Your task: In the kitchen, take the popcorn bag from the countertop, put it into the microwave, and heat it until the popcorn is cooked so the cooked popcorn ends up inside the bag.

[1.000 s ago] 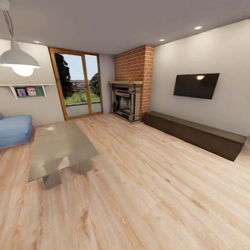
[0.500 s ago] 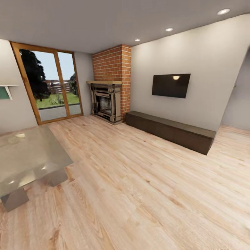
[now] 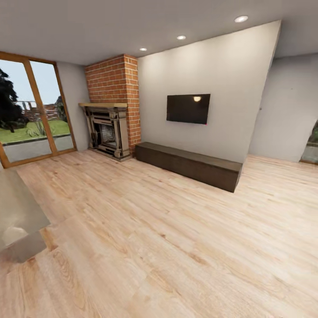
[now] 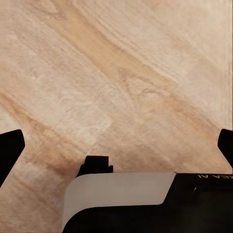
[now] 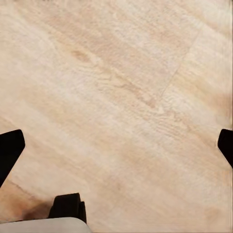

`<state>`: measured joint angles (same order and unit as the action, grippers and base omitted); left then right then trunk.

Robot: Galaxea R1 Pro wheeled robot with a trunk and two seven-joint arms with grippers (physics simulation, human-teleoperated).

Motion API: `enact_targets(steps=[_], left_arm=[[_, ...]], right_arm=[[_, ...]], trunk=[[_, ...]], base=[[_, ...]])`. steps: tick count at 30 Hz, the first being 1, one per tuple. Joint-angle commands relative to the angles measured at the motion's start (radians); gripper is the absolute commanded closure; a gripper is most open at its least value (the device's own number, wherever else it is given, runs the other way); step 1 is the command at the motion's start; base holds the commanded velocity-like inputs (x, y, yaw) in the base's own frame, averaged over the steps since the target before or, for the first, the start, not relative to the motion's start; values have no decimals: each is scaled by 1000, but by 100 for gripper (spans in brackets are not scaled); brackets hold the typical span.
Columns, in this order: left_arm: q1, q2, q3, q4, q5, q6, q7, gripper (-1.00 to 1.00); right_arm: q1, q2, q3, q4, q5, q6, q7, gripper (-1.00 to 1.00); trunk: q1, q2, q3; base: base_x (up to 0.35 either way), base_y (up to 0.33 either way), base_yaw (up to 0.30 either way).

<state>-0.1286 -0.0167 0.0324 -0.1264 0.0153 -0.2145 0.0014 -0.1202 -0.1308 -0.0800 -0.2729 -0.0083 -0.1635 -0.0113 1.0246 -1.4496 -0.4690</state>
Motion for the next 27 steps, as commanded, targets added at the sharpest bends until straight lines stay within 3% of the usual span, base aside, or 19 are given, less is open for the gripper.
enact_targets(steps=[1, 21, 24, 27], left_arm=[[0, 0, 3, 0, 2, -3, 0, -100], [-4, 0, 3, 0, 2, -3, 0, -100], [-5, 0, 20, -1, 2, -3, 0, -100], [-5, 0, 41, -1, 1, -3, 0, -100]], right_arm=[[-1, 0, -3, 1, -1, -4, 1, -100], [-12, 5, -8, -11, 0, 2, 0, -100], [-143, 7, -7, -41, 0, 10, -16, -100], [-298, 5, -5, -55, 7, 93, -22, -100]], trunk=[[0, 0, -1], [0, 0, -1], [0, 0, -1], [0, 0, -1]], base=[[255, -263, -299], [268, -251, -299], [277, -231, -299], [279, -227, -299]])
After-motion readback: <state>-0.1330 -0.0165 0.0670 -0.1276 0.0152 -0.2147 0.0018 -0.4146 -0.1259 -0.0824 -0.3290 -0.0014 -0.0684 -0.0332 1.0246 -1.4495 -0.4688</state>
